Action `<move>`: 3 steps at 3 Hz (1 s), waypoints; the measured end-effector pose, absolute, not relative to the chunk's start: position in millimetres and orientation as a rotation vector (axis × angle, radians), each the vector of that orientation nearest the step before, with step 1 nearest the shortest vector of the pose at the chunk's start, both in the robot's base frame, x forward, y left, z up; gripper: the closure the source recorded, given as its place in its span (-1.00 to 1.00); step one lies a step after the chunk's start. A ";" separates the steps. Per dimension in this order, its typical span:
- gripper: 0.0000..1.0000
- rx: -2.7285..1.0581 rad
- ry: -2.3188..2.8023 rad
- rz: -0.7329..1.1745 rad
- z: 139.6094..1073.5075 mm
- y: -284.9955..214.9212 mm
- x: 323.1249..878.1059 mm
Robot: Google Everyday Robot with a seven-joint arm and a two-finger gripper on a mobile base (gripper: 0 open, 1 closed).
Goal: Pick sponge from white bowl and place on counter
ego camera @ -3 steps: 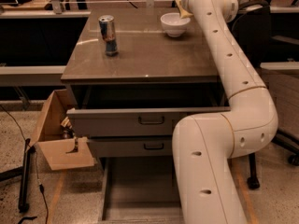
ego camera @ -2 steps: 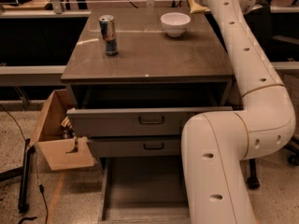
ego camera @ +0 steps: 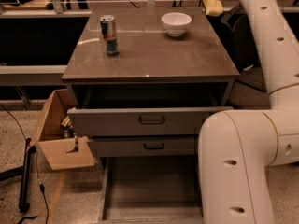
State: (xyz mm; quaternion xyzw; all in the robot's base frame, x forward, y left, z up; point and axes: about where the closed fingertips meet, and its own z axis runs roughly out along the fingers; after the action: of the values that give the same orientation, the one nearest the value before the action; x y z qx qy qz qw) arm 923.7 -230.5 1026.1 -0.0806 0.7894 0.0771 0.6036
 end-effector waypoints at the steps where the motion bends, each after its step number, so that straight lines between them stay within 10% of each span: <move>1: 1.00 -0.167 1.914 0.224 1019.6 -239.5 901.4; 3: 1.00 -0.104 2.060 0.351 997.4 -228.2 869.4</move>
Offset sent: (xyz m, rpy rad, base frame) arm -0.0941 0.0093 -0.0378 0.1367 0.2759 0.0296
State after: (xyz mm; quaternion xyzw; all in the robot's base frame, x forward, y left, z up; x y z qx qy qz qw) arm 869.4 -228.2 997.4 -0.0431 0.8521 0.1451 0.5010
